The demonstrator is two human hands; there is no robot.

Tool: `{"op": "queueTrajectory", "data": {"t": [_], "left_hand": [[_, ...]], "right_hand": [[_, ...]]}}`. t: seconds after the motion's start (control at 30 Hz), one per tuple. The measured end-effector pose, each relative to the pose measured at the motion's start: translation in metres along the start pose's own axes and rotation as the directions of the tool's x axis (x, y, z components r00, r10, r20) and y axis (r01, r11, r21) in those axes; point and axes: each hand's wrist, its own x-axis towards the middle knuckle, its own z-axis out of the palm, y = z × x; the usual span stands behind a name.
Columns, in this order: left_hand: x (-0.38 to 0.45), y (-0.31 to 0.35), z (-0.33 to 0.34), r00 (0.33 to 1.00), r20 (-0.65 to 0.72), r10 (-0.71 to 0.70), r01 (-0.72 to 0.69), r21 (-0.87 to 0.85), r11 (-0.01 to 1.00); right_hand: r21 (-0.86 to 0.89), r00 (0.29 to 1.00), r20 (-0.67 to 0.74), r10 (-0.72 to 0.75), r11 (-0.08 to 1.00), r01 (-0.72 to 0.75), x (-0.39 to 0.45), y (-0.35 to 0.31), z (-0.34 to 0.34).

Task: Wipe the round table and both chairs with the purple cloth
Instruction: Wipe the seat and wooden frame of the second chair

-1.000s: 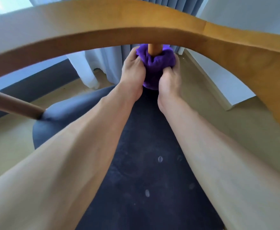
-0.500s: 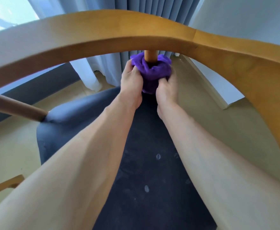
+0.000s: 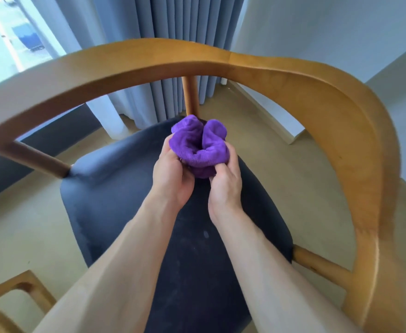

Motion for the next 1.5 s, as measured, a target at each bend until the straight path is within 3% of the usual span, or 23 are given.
{"op": "queueTrajectory", "data": {"t": [0.27, 0.6, 0.77, 0.9, 1.07, 1.17, 1.3, 1.37, 1.43, 1.5], "left_hand": [[-0.097, -0.003, -0.039, 0.998, 0.059, -0.009, 0.004, 0.081, 0.997], [-0.228, -0.022, -0.095, 0.981, 0.107, 0.163, -0.166, 0.023, 0.986], [-0.300, -0.038, -0.112, 0.971, -0.059, 0.234, -0.240, -0.153, 0.959], [-0.350, -0.038, -0.138, 0.949, -0.047, 0.311, -0.313, -0.035, 0.949], [-0.416, -0.039, -0.174, 0.933, 0.019, 0.359, -0.359, 0.100, 0.928], [-0.441, -0.059, -0.198, 0.929, 0.058, 0.366, -0.369, 0.240, 0.898], [-0.455, -0.102, -0.213, 0.940, 0.016, 0.342, -0.326, 0.345, 0.880], [-0.456, -0.128, -0.216, 0.937, -0.148, 0.317, -0.271, 0.265, 0.925], [-0.458, -0.148, -0.213, 0.893, -0.346, 0.287, -0.272, 0.094, 0.958], [-0.452, -0.160, -0.203, 0.896, -0.354, 0.267, -0.277, 0.024, 0.961]], "right_hand": [[-0.011, 0.997, 0.079, 0.020, 1.000, -0.019, -0.111, -0.007, -0.008], [0.041, 0.976, 0.207, 0.072, 0.996, -0.082, -0.244, 0.020, -0.017], [-0.071, 0.962, 0.252, 0.105, 0.993, -0.090, -0.300, 0.011, -0.015], [-0.188, 0.935, 0.315, 0.162, 0.976, -0.105, -0.357, 0.012, -0.018], [-0.275, 0.898, 0.427, 0.110, 0.961, 0.013, -0.423, 0.030, -0.028], [-0.205, 0.909, 0.387, 0.153, 0.976, -0.077, -0.451, 0.052, -0.051], [0.036, 0.931, 0.242, 0.274, 0.956, -0.291, -0.472, 0.077, -0.094], [0.137, 0.929, 0.151, 0.338, 0.924, -0.358, -0.475, 0.085, -0.117], [0.258, 0.928, 0.075, 0.364, 0.892, -0.371, -0.475, 0.088, -0.137], [0.341, 0.946, 0.009, 0.324, 0.888, -0.308, -0.469, 0.086, -0.147]]}}
